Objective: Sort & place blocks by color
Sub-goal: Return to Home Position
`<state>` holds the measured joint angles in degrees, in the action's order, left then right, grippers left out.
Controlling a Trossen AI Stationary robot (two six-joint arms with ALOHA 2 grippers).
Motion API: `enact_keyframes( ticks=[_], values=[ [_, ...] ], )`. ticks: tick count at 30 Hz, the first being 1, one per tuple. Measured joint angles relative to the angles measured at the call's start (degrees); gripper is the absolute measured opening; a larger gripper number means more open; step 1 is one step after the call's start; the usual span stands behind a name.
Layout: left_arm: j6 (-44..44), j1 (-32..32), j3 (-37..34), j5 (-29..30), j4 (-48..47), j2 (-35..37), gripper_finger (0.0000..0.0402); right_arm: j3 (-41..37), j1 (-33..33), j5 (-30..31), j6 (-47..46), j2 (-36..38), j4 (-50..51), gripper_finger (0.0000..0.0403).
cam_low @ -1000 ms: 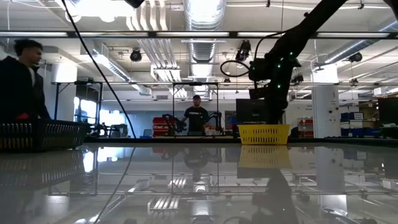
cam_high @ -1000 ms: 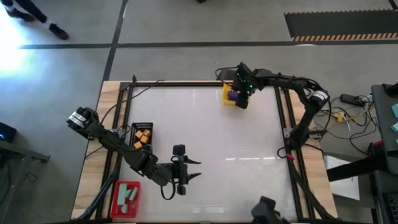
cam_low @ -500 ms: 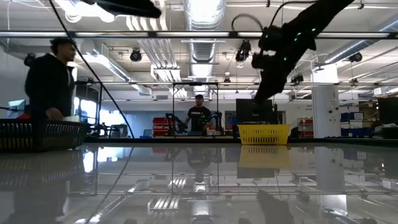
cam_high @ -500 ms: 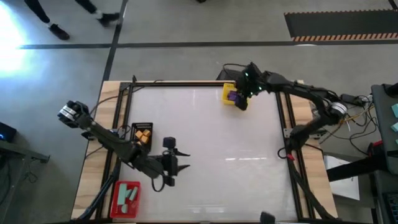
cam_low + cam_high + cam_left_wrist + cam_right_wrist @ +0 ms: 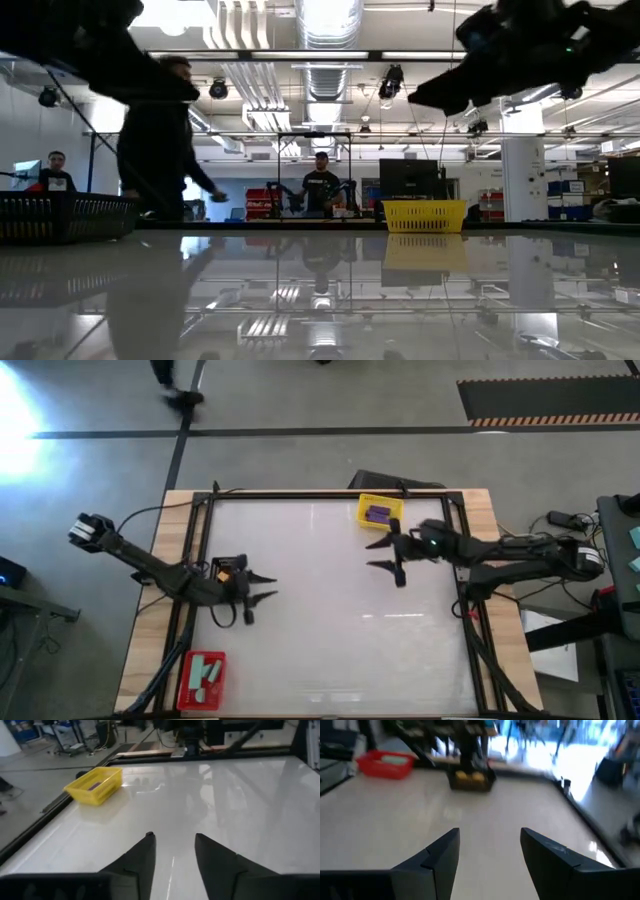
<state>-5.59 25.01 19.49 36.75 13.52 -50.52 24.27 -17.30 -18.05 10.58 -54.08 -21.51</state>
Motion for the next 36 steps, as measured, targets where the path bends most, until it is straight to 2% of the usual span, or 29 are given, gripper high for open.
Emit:
enact_keyframes(
  ticks=[7, 12, 15, 19, 22, 27, 30, 36],
  values=[
    [-2.9, -0.7, -10.2, -0.7, 0.6, 12.2, 0.0060, -8.7, 1.8, 1.7, 2.7, 7.3, -15.7, 0.0200],
    [0.6, -3.7, -17.0, 1.4, 9.1, 19.4, 0.0016, -11.6, 1.8, 3.0, 2.9, 12.3, -18.0, 0.0200],
    [4.5, -8.5, -18.6, 1.0, 8.8, 22.8, 0.0003, -12.4, 1.8, 3.2, 2.9, 14.4, -18.3, 0.0200],
    [7.3, -16.3, -18.2, -7.7, 4.0, 26.9, 0.0002, -12.9, 1.8, 3.1, 2.5, 15.7, -18.3, 0.0200],
    [5.1, -21.1, -16.8, -15.1, -3.2, 31.4, 0.0001, -13.5, 1.8, 3.1, 3.0, 15.8, -18.2, 0.0200],
    [-3.3, -22.0, -18.9, -28.6, -8.3, 35.6, 0.0000, -14.6, 1.8, 3.1, 4.1, 15.9, -18.2, 0.0200],
    [-7.8, -20.5, -19.0, -29.7, -11.5, 35.5, 0.0000, -15.1, 1.7, 3.1, 5.1, 16.8, -18.2, 0.0200],
    [-5.8, -18.4, -19.0, -29.6, -8.4, 32.8, 0.0000, -17.4, 1.7, 5.7, 6.3, 20.8, -18.2, 0.0200]
  ],
)
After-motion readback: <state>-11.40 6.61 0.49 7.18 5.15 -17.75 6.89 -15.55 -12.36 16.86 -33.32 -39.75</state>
